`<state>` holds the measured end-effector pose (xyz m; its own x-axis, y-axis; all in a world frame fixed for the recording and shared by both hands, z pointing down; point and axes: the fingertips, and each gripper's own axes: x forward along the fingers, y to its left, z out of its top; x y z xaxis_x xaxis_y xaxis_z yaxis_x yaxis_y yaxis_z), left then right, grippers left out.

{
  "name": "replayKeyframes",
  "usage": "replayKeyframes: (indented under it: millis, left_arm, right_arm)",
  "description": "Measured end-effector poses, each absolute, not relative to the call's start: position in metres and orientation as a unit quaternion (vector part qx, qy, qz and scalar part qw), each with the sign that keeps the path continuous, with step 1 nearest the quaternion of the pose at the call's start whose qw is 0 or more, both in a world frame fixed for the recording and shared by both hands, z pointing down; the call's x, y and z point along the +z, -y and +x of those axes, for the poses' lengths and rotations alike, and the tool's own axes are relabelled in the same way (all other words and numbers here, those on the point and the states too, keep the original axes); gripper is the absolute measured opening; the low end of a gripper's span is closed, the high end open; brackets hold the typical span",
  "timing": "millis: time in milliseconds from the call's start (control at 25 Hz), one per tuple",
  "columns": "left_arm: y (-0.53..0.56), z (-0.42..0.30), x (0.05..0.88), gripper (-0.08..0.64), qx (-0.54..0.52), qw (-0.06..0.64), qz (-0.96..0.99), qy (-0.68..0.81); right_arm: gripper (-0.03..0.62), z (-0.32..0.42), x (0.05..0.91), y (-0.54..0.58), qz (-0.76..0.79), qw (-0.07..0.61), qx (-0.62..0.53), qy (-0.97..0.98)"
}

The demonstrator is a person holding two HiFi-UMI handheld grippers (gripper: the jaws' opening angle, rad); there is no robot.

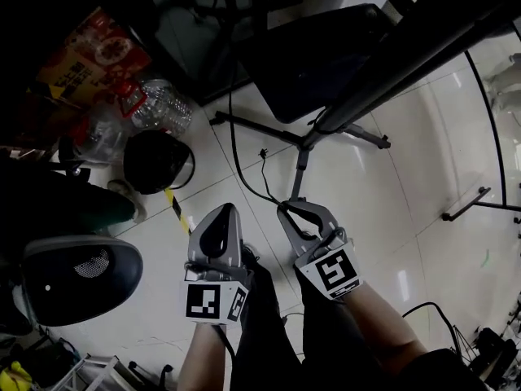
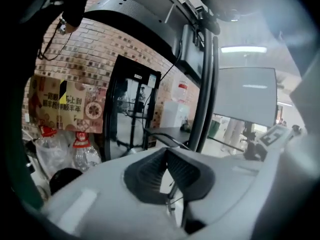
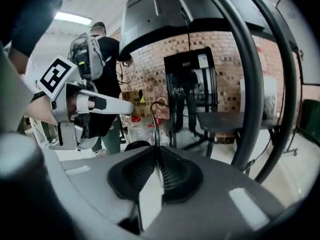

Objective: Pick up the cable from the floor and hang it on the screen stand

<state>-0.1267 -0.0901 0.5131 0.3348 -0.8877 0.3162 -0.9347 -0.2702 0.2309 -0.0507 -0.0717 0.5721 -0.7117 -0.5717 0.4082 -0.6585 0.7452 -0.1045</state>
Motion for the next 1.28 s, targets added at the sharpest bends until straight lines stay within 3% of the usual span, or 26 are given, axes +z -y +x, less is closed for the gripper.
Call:
replayKeyframes:
  millis: [640,1280]
  left_arm:
    - [0.098,-0.084,0.288,0.006,0.011,0.084,0.817,0.570]
    - [0.101,-0.052,0.168,0.005,-0.039,-0.023,0.830,0.556]
  right_arm:
    - [0.023,0.018,0.278,0.101,0.305,0.136,-0.030,0.942]
    - [0.020,0.093,0.121,0.137,0.350,0.047,-0.138,0.925]
